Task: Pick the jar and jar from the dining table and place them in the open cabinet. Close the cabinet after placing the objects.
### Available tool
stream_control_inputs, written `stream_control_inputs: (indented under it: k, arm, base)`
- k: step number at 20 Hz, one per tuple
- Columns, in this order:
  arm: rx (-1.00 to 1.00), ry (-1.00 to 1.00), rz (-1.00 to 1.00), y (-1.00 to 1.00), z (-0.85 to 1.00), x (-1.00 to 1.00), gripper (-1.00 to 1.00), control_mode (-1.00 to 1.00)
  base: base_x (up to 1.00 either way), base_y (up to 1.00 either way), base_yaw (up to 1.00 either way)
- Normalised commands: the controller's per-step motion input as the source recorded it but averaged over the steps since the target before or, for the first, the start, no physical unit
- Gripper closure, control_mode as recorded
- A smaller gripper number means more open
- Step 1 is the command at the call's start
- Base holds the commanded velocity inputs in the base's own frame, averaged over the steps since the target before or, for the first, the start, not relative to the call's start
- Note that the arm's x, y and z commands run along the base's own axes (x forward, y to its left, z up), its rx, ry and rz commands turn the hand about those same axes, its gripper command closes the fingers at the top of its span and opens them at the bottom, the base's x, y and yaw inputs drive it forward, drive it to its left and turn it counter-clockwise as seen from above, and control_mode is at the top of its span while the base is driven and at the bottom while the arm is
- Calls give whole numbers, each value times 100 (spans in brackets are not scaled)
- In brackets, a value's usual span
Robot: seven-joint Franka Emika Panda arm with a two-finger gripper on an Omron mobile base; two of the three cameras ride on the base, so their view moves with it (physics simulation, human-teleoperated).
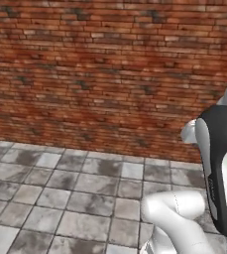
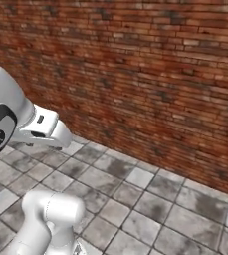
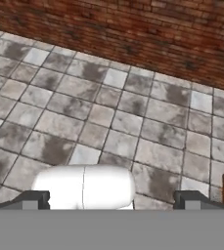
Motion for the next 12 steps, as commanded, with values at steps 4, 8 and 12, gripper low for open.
stream_control_inputs:
  k: [4, 8, 12]
  arm:
    - [0, 0, 0, 0, 0, 0, -100, 100]
    - [0, 0, 0, 0, 0, 0, -100, 100]
    - [0, 0, 0, 0, 0, 0, -100, 100]
  base:
    - [90, 0, 50]
    - [84, 0, 48]
    - [84, 0, 45]
